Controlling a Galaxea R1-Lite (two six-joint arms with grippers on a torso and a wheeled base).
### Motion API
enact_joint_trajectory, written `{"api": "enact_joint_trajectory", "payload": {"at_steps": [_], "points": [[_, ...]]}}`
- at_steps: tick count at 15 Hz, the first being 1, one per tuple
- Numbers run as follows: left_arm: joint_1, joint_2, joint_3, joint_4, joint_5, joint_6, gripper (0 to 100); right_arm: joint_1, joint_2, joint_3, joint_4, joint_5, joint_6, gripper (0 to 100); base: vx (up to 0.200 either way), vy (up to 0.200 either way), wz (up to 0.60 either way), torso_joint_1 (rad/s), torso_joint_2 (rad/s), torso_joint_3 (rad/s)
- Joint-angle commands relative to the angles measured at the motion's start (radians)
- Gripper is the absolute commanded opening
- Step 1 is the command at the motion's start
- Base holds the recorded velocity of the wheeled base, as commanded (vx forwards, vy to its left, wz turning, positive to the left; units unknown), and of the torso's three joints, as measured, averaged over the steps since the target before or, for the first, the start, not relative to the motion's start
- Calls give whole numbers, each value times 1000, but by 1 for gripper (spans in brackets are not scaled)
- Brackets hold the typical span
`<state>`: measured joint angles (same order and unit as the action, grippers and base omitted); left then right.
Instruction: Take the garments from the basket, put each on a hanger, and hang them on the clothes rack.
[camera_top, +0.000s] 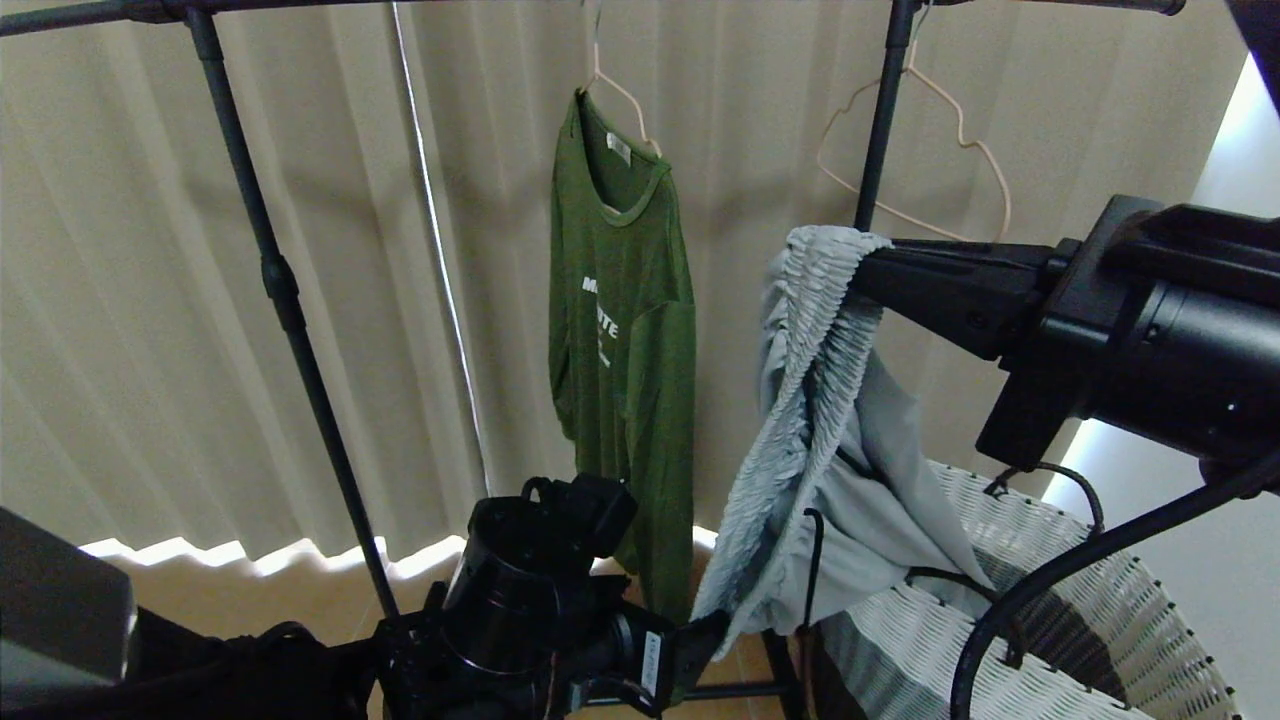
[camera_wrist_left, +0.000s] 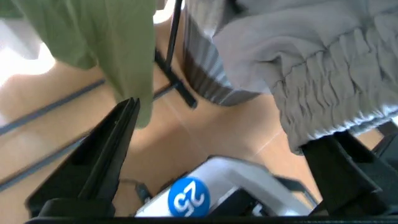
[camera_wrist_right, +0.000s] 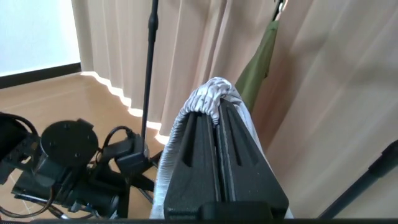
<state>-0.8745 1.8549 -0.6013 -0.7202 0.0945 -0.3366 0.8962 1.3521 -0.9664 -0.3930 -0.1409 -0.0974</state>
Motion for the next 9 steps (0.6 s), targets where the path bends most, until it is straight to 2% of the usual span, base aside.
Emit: {"api": "enact_joint_trajectory", "payload": {"at_steps": [1, 2, 6, 8, 9], "points": [[2, 0, 18, 2, 4, 5, 0, -3, -11, 0, -3, 0, -1, 0, 0, 0, 0, 0, 0, 0], [2, -2, 21, 1, 10, 7, 0, -3, -13, 2, -3, 0, -1, 0, 0, 0, 0, 0, 0, 0], [0, -22, 83, -16, 192, 74, 0, -91, -48, 43, -1, -2, -1, 0, 0, 0, 0, 0, 0, 0], [37, -129, 71, -19, 211, 128, 0, -129, -77, 52, -1, 0, -1, 0, 0, 0, 0, 0, 0, 0], [80, -200, 35, -15, 209, 183, 0, -149, -88, 60, -1, 0, -1, 0, 0, 0, 0, 0, 0, 0]]}}
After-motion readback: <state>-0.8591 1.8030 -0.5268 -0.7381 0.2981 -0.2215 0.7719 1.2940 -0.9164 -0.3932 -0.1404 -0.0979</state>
